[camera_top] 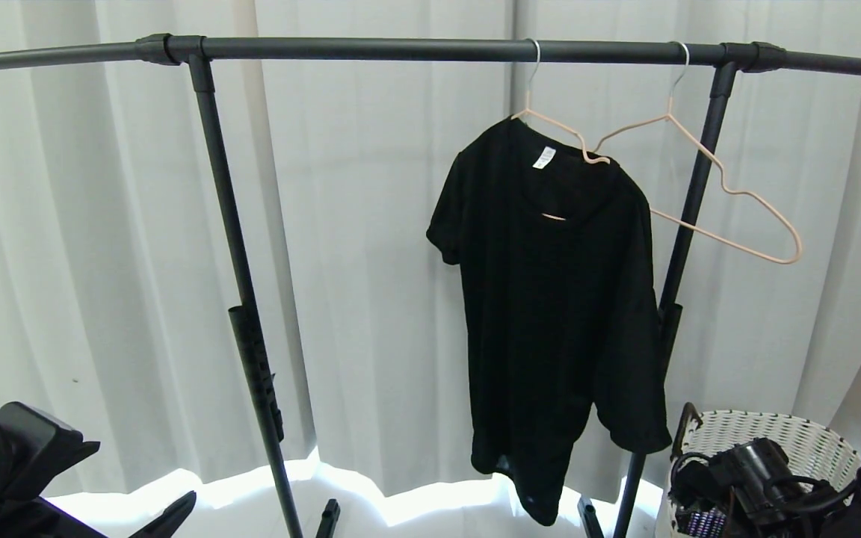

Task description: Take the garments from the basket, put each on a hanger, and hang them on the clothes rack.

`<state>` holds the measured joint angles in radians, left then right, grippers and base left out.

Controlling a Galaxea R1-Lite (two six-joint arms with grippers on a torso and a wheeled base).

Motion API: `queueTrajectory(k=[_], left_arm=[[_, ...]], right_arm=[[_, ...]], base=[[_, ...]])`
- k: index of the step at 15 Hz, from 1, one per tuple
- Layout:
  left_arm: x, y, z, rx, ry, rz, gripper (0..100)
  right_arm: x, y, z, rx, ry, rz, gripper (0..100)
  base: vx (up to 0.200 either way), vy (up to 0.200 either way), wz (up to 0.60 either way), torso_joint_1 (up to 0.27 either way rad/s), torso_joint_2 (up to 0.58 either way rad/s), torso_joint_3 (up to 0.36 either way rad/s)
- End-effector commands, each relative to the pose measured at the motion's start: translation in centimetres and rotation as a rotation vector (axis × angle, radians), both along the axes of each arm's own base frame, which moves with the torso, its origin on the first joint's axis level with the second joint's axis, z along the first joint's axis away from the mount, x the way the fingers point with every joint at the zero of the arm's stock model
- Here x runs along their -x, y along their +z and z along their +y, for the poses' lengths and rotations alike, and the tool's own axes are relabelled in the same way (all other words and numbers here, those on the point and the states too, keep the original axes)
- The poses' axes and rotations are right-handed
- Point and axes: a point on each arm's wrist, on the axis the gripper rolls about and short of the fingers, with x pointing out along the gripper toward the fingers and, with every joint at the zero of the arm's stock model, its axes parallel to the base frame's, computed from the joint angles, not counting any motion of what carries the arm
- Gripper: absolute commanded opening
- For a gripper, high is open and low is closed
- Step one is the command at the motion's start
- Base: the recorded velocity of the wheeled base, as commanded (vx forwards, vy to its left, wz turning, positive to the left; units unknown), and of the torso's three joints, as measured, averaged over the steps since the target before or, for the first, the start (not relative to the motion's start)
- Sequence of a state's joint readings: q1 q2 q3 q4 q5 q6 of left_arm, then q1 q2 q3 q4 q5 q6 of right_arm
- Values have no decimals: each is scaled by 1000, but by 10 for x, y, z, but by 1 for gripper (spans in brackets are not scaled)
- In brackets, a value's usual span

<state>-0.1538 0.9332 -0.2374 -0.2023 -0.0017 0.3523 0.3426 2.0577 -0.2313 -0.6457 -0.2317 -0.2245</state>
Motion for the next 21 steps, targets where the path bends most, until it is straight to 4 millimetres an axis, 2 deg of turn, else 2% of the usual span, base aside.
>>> queueTrajectory(k=[1,5,7,9,10,12,17,19,21], left_arm=[[0,-1,-1,-1,-6,3,100],[0,0,-1,-1,-6,2,100],[0,0,-1,-1,-13,0,100],[0,1,-2,-1,-23,-6,100],[0,2,-4,0,-45,-10,100],[0,5,-7,2,-76,-23,100],[-3,15,-13,8,-127,-54,100],[-2,15,-16,10,-155,-54,100],[-2,16,-19,11,-181,-55,100]], right_arm=[[5,1,1,5,14,7,0],[25,17,6,-13,79,-32,0],[42,31,19,-41,184,-85,0],[51,46,36,-89,287,-162,0],[52,64,51,-146,357,-255,0],[47,88,68,-192,398,-330,0],[27,168,97,-241,413,-370,0],[22,188,108,-278,422,-406,0],[23,199,115,-293,442,-417,0]], base=[[0,0,0,0,0,0],[0,0,0,0,0,0],[0,0,0,0,0,0],[0,0,0,0,0,0],[0,0,0,0,0,0],[0,0,0,0,0,0],[-200,0,0,4,1,1],[-200,0,0,0,2,2],[-200,0,0,2,5,0]])
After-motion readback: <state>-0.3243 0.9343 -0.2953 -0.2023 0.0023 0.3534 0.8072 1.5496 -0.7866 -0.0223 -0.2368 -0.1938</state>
